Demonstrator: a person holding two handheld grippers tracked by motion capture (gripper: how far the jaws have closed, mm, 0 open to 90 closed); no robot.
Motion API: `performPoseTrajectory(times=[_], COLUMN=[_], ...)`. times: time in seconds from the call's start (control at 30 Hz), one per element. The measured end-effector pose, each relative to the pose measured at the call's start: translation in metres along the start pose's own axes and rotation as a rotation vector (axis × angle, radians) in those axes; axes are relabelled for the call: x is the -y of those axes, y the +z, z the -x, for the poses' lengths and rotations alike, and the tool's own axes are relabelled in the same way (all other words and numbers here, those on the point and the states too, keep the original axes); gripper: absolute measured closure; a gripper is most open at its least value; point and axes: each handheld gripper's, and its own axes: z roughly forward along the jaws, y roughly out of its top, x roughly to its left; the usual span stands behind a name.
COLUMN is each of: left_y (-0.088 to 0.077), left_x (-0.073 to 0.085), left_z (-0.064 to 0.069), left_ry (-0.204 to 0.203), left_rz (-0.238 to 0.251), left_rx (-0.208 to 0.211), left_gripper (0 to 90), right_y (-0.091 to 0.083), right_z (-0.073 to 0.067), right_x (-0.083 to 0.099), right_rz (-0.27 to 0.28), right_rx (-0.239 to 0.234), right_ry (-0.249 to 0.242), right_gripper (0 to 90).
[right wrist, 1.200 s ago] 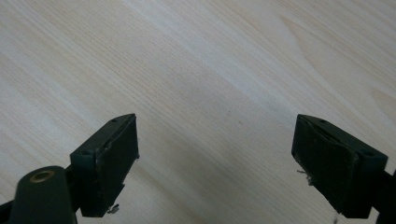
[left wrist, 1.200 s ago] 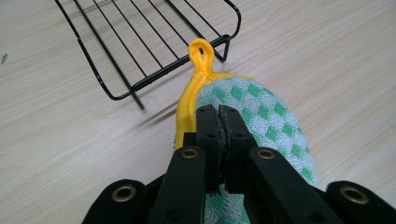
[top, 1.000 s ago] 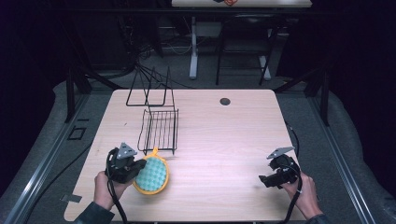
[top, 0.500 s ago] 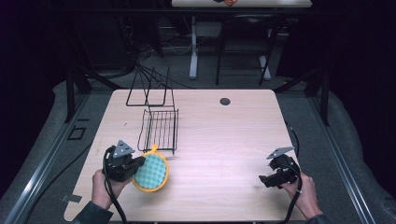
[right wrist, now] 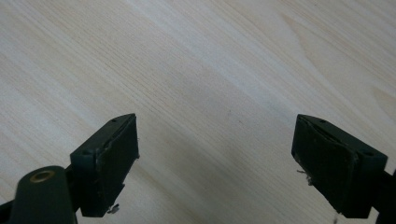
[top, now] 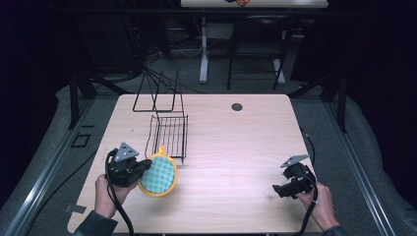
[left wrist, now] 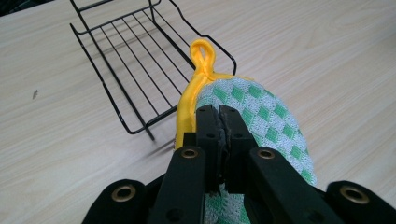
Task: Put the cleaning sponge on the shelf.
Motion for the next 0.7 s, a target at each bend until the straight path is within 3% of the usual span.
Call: performPoseTrajectory(times=[0.7], left_y=[-0.005], left_x=[-0.014], left_z=[-0.017], left_ry=[-0.038], left_rz=[0.068], left_rx=[-0.038], left_gripper=[87.9], right_y=[0.0], right_z=[-0.001], right_x=[0.0], right_rz=[0.0], right_rx=[-0.004], right_ry=[-0.003], right_gripper=[14.5])
